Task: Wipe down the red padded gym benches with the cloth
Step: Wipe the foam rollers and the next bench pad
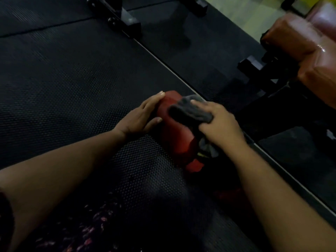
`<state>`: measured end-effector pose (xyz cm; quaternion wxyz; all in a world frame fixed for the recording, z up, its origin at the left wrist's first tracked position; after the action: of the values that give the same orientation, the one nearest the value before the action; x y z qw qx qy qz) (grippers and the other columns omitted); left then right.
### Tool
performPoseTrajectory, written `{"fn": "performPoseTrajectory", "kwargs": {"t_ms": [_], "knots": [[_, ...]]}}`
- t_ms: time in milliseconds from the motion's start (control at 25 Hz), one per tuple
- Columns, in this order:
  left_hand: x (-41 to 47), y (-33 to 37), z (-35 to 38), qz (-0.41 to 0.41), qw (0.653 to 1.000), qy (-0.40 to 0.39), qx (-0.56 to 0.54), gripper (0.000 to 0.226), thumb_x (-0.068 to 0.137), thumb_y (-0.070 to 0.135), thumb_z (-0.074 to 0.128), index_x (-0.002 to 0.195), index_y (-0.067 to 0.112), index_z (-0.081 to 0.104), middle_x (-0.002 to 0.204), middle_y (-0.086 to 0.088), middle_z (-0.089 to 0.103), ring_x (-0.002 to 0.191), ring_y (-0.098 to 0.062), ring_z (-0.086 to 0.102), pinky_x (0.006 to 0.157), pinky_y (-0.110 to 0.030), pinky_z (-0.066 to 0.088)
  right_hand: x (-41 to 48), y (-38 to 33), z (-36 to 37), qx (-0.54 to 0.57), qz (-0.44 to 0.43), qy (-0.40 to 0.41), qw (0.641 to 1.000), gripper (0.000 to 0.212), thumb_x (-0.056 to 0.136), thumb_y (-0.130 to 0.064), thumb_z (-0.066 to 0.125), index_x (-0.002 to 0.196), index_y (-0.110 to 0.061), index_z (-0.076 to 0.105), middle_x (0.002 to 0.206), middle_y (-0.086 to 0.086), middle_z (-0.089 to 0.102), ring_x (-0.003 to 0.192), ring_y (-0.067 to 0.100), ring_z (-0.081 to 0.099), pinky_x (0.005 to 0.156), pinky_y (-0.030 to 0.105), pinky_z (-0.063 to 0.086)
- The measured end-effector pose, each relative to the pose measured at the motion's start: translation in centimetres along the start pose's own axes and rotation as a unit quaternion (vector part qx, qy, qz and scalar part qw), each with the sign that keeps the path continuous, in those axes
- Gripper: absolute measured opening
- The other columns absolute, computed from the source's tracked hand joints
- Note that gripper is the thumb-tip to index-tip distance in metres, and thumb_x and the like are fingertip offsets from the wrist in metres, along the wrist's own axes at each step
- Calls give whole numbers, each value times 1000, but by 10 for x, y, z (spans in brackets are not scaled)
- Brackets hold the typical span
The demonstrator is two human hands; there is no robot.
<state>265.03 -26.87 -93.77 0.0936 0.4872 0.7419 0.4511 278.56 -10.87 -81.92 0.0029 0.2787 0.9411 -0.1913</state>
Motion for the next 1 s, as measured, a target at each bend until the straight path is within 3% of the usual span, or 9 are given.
{"fn": "performPoseTrajectory", "kwargs": {"t_ms": [80,200,400,520,600,720,800,880,1000], "knots": [[-9,-2,0,-34,999,-32,18,98,82,64,57,154,23,5,162,-9,17,139,-10,23,116,-32,25,32,14,-7,94,108,-41,989,60,76,-12,64,131,-36,60,123,3,66,111,27,61,94,31,49],[-13,-1,-1,-24,999,-23,10,117,69,65,66,156,21,2,163,-6,18,144,-20,27,118,-37,26,50,-1,-5,27,116,-61,991,65,70,-20,63,132,-38,58,121,7,67,110,31,62,94,37,51],[-19,-16,-3,-42,997,-49,34,116,68,48,82,156,15,14,156,-7,35,131,-15,44,110,-29,36,-16,-62,27,-282,-158,102,941,66,85,-23,47,146,-44,33,146,2,43,104,36,52,76,41,47],[-29,-48,2,-64,994,-72,57,75,86,37,68,145,1,40,142,-21,51,126,-25,51,100,-9,37,-39,-78,82,-432,-315,21,845,69,92,-11,-4,149,-35,27,154,9,33,111,43,44,73,43,47],[-36,-58,1,-131,985,-103,54,55,91,40,58,133,5,55,133,-21,59,124,-35,57,93,-13,45,-32,-94,84,-473,-356,34,805,59,95,-22,13,140,-45,45,150,-1,41,110,38,47,69,39,44],[-37,-41,-7,-51,980,-89,173,88,77,72,47,131,3,55,125,-21,62,110,-37,61,88,-36,48,15,-103,43,-279,-248,-8,928,52,90,-27,50,135,-53,46,146,-10,40,117,27,47,81,41,45],[-31,-21,-19,-16,988,-25,149,91,85,68,43,148,3,35,145,-20,48,127,-34,52,98,-39,45,47,-87,22,-120,-114,-76,983,59,86,-20,57,135,-51,47,142,-8,46,121,25,49,92,39,45],[-22,1,-27,55,988,51,133,77,93,51,45,153,7,25,157,-18,31,143,-32,34,111,-40,35,72,-69,6,0,-14,-64,998,55,84,-16,59,133,-41,56,131,2,59,116,26,57,87,29,46],[7,28,-21,131,976,87,150,67,98,38,46,150,1,28,157,-22,27,146,-33,25,120,-35,21,93,-44,5,-55,94,-136,985,43,92,-20,57,134,-12,55,131,16,57,105,28,56,70,24,38]]}}
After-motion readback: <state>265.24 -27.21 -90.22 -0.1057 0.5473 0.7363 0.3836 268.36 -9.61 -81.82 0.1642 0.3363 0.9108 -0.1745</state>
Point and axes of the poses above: each hand's wrist, its own x-axis towards the middle knuckle, its own z-axis out of the palm, y = z × x, the point moved 4 cm from there along x, towards the middle knuckle
